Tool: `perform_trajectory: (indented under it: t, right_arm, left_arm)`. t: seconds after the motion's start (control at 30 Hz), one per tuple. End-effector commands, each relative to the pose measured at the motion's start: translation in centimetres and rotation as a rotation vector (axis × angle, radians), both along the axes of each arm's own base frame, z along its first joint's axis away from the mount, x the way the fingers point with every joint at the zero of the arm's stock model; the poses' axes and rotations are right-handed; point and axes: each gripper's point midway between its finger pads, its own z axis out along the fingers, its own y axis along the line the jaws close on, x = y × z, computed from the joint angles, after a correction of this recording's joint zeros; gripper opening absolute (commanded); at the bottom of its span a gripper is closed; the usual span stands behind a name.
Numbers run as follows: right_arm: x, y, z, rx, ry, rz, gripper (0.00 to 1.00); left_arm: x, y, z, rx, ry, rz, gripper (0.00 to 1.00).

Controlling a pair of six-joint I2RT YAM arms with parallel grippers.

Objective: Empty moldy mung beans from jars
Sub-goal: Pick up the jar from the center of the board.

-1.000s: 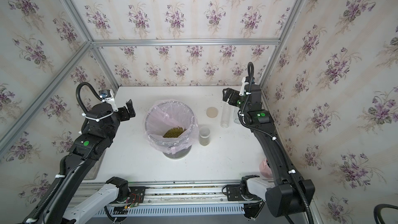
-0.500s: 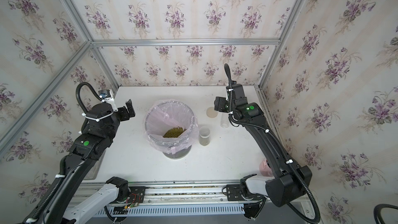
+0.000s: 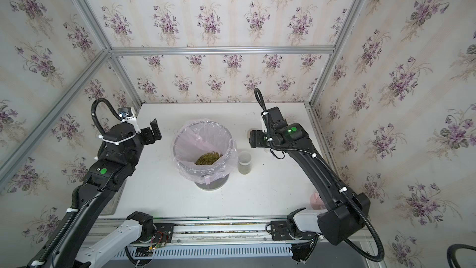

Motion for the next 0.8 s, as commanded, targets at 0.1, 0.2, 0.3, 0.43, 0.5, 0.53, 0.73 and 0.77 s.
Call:
perform_trajectory:
  t: [0.1,0.2,0.3,0.43,0.5,0.53,0.73,0.77]
  right_arm:
    - [-1.7,1.8,-1.8,0.014,0.096,0.066,0.87]
    - [-2.1,2.4,-2.3,0.009,0.111,0.073,0.88]
    - [-2.1,2.5,-2.9,0.008,0.122,0.063,0.89]
    - [-2.4,3.4,-3.7,-0.011,0.129,0.084,0.9]
    - [-2.2,3.5,-4.2,-0.022,0.13,0.084,0.9]
    - [-2.1,3.5,-4.5,-0.027,0.133,0.083,0.9]
    - [-2.1,4.7,-5.3,-0.006,0.153,0.107,0.91]
    - [-2.2,4.8,-5.4,-0.008,0.156,0.11,0.91]
  left_arm:
    - [-0.1,0.4,0.6,-0.019,-0.021,0.028,1.0]
    - [-0.1,0.4,0.6,-0.019,-0.021,0.027,1.0]
    - [-0.2,0.5,0.7,-0.02,-0.022,0.029,0.99]
    - [-0.2,0.5,0.7,-0.023,-0.023,0.03,1.0]
    - [-0.2,0.5,0.7,-0.022,-0.021,0.031,1.0]
    - [-0.2,0.5,0.8,-0.022,-0.021,0.032,1.0]
    - [-0.3,0.7,0.7,-0.023,-0.018,0.047,0.99]
    - [-0.3,0.7,0.7,-0.023,-0.019,0.048,1.0]
